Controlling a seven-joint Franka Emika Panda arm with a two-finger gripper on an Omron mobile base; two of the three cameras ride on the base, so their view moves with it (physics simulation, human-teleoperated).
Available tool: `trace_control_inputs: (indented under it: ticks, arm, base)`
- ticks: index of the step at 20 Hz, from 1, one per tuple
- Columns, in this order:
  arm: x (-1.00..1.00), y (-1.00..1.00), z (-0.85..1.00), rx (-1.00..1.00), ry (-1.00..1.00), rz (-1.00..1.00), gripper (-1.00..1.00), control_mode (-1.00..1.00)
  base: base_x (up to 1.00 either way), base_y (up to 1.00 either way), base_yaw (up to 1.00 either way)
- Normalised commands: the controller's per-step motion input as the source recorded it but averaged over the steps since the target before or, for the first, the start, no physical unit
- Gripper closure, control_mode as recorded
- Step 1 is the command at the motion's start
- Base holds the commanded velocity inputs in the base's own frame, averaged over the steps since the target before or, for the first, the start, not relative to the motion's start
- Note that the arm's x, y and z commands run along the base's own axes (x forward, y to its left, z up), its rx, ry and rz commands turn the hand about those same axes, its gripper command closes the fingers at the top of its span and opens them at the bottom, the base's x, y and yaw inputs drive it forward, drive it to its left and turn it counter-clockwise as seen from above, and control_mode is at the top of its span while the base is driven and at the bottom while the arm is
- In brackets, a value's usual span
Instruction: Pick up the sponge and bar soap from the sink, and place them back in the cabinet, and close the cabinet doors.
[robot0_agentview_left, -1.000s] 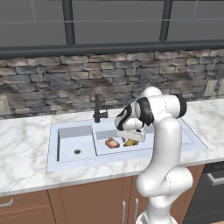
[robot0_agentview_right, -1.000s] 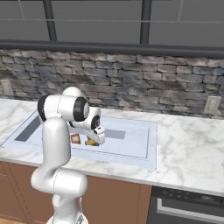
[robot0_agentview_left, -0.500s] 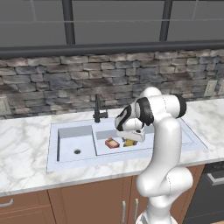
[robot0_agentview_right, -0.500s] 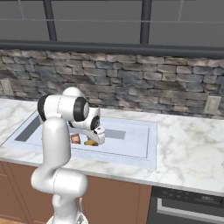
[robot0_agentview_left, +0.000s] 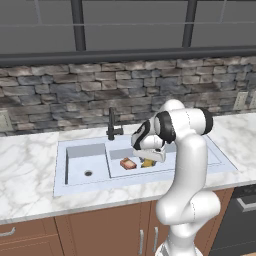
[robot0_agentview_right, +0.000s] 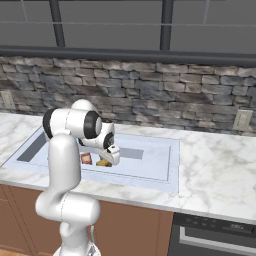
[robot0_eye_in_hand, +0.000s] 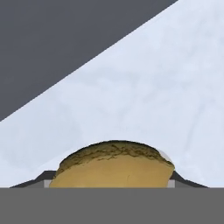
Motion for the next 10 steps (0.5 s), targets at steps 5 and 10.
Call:
trace_control_inputs:
  ticks: [5,10]
  arm:
    - [0.0,0.0,0.04,0.0,0.0,0.01,1.0,-1.0]
    - [0.0,-0.02,0.23,0.0,0.0,0.0,1.0,-1.0]
  base:
    - [0.0,0.0,0.0]
    - [0.0,0.0,0.0]
